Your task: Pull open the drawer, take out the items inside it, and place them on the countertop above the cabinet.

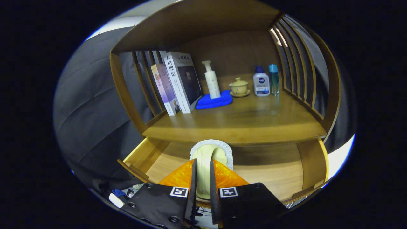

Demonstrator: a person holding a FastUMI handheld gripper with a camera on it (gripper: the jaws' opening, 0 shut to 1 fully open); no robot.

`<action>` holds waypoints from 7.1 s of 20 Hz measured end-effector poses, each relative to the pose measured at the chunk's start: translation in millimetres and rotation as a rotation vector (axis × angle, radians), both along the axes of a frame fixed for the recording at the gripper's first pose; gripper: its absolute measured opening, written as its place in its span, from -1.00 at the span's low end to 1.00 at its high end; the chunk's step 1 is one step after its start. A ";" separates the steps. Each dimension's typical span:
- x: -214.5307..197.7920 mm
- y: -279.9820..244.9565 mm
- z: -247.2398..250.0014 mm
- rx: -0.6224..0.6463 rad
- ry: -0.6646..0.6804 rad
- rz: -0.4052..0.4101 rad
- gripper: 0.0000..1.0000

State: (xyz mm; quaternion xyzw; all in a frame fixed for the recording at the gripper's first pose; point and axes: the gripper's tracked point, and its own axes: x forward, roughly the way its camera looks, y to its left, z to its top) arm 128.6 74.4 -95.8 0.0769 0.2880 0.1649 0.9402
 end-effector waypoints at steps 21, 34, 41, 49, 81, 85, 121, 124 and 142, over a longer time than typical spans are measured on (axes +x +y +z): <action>139.1 -3.0 17.8 0.131 0.047 -0.158 -0.57; 110.2 4.9 68.2 -0.123 -0.236 -0.095 0.96; 23.9 -5.4 97.3 -0.164 -0.425 -0.143 0.96; -53.6 -14.8 58.3 -0.203 -0.550 -0.223 0.95; -103.6 1.9 -126.1 -0.259 -0.288 -0.285 0.97; -98.3 0.9 -125.8 -0.285 -0.309 -0.302 0.95; 20.8 3.5 -89.4 -0.261 -0.396 -0.320 0.96; -9.6 -2.3 -47.8 -0.253 -0.461 -0.293 0.97; -140.5 -26.5 44.9 -0.222 -0.542 -0.243 0.98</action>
